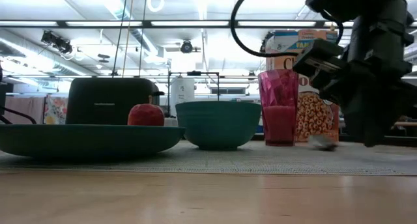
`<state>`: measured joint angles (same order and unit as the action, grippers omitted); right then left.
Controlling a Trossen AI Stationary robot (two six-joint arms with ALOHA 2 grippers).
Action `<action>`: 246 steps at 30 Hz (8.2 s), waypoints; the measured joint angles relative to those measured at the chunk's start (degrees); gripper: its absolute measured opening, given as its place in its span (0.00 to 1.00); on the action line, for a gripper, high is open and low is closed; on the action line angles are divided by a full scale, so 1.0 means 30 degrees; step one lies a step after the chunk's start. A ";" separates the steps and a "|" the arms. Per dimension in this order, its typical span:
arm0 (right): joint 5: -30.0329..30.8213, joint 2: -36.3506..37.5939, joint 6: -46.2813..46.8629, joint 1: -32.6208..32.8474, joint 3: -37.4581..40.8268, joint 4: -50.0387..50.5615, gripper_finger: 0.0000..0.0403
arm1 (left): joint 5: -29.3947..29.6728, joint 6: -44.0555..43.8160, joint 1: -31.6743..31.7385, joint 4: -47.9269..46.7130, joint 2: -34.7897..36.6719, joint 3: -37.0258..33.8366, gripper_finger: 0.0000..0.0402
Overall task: Arrange a breakfast setting
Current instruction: Put the black spoon on the gray placemat to the bottom right of the dark green bowl, then pour the cereal from the orange cereal box into the dark green bowl
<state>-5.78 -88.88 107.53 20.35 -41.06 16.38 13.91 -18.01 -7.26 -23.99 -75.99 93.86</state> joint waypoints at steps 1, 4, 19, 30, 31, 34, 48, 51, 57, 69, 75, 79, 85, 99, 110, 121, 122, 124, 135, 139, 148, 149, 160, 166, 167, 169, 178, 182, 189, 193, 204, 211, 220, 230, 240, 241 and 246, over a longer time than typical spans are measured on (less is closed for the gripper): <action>-0.0155 0.0067 -0.0283 -0.0153 0.0000 -0.0012 0.22 | 0.0006 0.0181 0.0060 0.0017 0.0053 0.0000 0.43; -0.0292 0.0658 -0.1248 -0.0586 0.0000 0.0139 0.27 | -0.0008 0.0625 0.0100 -0.0159 0.0377 0.0001 0.43; 0.4659 0.3677 -0.5970 -0.3304 0.0881 0.7410 0.28 | -0.0032 0.1913 0.0114 -0.1543 0.0999 0.0015 0.43; 0.5057 0.1822 -1.1026 -0.5860 0.0882 0.7073 0.28 | -0.0036 0.1434 0.0084 -0.2065 0.1006 0.0015 0.43; 0.5072 0.1845 -1.1131 -0.5947 0.0882 0.6930 0.28 | -0.0033 0.1220 0.0059 -0.2127 0.1006 0.0015 0.43; 0.5077 0.1984 -1.1335 -0.6201 0.0882 0.6438 0.28 | -0.0036 0.1219 -0.0031 -0.2363 0.1007 0.0015 0.43; 0.5487 0.2455 -1.2094 -0.6581 0.0867 0.5184 0.28 | -0.0036 0.1191 -0.0031 -0.2454 0.1008 0.0015 0.43; 0.5455 0.2514 -1.2298 -0.6596 0.0867 0.4825 0.28 | -0.0036 0.1193 -0.0031 -0.2528 0.1010 0.0015 0.43; 0.5228 0.2583 -1.2275 -0.6582 0.0867 0.5285 0.28 | -0.0036 0.1191 -0.0031 -0.2589 0.1009 0.0015 0.43; 0.3837 0.9032 -1.3518 -0.5251 0.0834 0.8677 0.28 | -0.0486 0.1322 -0.0031 -0.2696 0.1367 0.0007 0.43; 0.5815 1.2672 -1.8262 -0.5032 -0.2553 0.8650 0.28 | -0.0729 0.2653 -0.0032 -0.2133 0.1494 0.0000 0.43; 0.9601 1.3039 -2.2660 -0.6212 -0.6077 0.8058 0.28 | -0.0724 0.3712 -0.0029 -0.0787 0.1494 0.0000 0.43; 1.1257 1.1913 -3.0601 -0.9997 -1.1026 0.8046 0.29 | -0.0724 0.4827 0.0151 0.0530 0.1472 0.0000 0.43; 0.3451 0.5443 -4.1021 -2.0754 -1.8570 1.5783 0.58 | -0.0725 0.4718 0.0140 0.0354 0.0685 0.0033 0.43; -0.1465 0.2127 -4.4740 -2.4063 -1.9460 2.0135 0.58 | -0.0694 0.2406 0.1147 -0.1827 -0.0808 0.0015 0.43; -0.1108 0.0627 -4.5772 -2.3558 -1.8994 2.1102 0.28 | -0.1707 0.2333 0.3562 -0.2687 -0.2817 0.0000 0.57; -0.1078 0.0630 -4.5849 -2.3461 -1.8990 2.1050 0.22 | -0.1705 0.2396 0.3752 -0.2696 -0.2900 -0.0053 0.60; -0.1072 0.0716 -4.5913 -2.3310 -1.8955 2.0904 0.10 | -0.1698 0.2637 0.4059 -0.2200 -0.3016 -0.0469 0.64; 0.2092 0.2683 -4.7480 -2.1447 -1.9103 2.0216 0.02 | -0.1790 0.2910 0.5912 0.3676 -0.3067 -0.4570 0.73; 0.3009 0.3615 -4.9142 -2.0257 -1.9144 1.9619 0.01 | -0.2229 0.3364 0.6775 0.3745 -0.3602 -0.4546 0.79; 0.1034 0.5096 -4.9392 -1.8127 -1.9176 1.7438 0.01 | -0.1787 0.8054 0.7906 0.6265 -0.5415 -0.4546 0.87; 0.0714 0.5145 -4.9392 -1.8026 -1.9176 1.7210 0.01 | -0.1744 0.8543 0.8076 0.6591 -0.5521 -0.4539 0.87; -0.0905 0.5151 -4.9392 -1.7056 -1.9176 1.6698 0.01 | -0.1692 1.0043 0.8945 0.6777 -0.5977 -0.4521 0.87; -0.1359 0.5198 -4.9175 -1.6406 -1.9176 1.6877 0.01 | -0.1743 1.0743 0.8828 0.6715 -0.6276 -0.4517 0.87; -0.1404 0.5260 -4.9031 -1.6282 -1.9176 1.6847 0.01 | -0.1772 1.0735 0.8804 0.6867 -0.6390 -0.4517 0.87; -0.1269 0.5333 -4.8735 -1.6098 -1.9176 1.6891 0.01 | -0.1715 1.0729 0.8676 0.6845 -0.6426 -0.4517 0.87; -0.0853 0.5384 -4.8529 -1.5501 -1.9176 1.6623 0.01 | -0.2580 1.2322 0.8340 0.6699 -0.6426 -0.4517 0.87; -0.0414 0.5370 -4.8511 -1.5390 -1.9397 1.6458 0.01 | -0.3136 1.2367 0.8347 0.6375 -0.6418 -0.4510 0.87; -0.0724 0.5384 -4.8342 -1.5361 -2.0176 1.5702 0.02 | -0.3155 1.2634 0.8354 0.6308 -0.6023 -0.4539 0.87; -0.1093 0.5377 -4.8335 -1.5192 -2.0570 1.5414 0.01 | -0.3165 1.3234 0.8354 0.6110 -0.5959 -0.4524 0.87; -0.0770 0.5196 -4.8262 -1.4355 -2.0903 1.4993 0.01 | -0.2909 1.3301 0.8333 0.6142 -0.5828 -0.4511 0.82; -0.0547 0.5042 -4.8071 -1.4296 -2.0903 1.4859 0.01 | -0.2466 1.4148 0.8154 0.6213 -0.5833 -0.4539 0.63; 0.0010 0.5057 -4.7985 -1.4261 -2.0961 1.3018 0.20 | -0.1562 1.4291 0.8092 0.6189 -0.5023 -0.4583 0.55; 0.0213 0.6166 -4.7129 -1.4159 -2.1421 0.8664 0.59 | -0.0682 1.3859 0.7891 0.6209 -0.3518 -0.4575 0.55; 0.0224 0.8571 -4.4972 -1.4765 -2.1500 0.5423 0.75 | -0.0370 1.1934 0.7640 0.6831 -0.0700 -0.4568 0.55; 0.0086 0.8818 -4.4691 -1.4873 -2.1500 0.5331 0.75 | -0.0301 1.1704 0.7552 0.7124 -0.0378 -0.4568 0.55; -0.1435 0.9818 -4.2268 -1.5627 -2.0812 0.4619 0.75 | -0.0693 1.1053 0.7064 1.0344 0.1195 -0.4548 0.55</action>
<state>-10.09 -59.43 -19.27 -26.53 -103.50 30.24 11.83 15.15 13.93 7.04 -72.40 80.22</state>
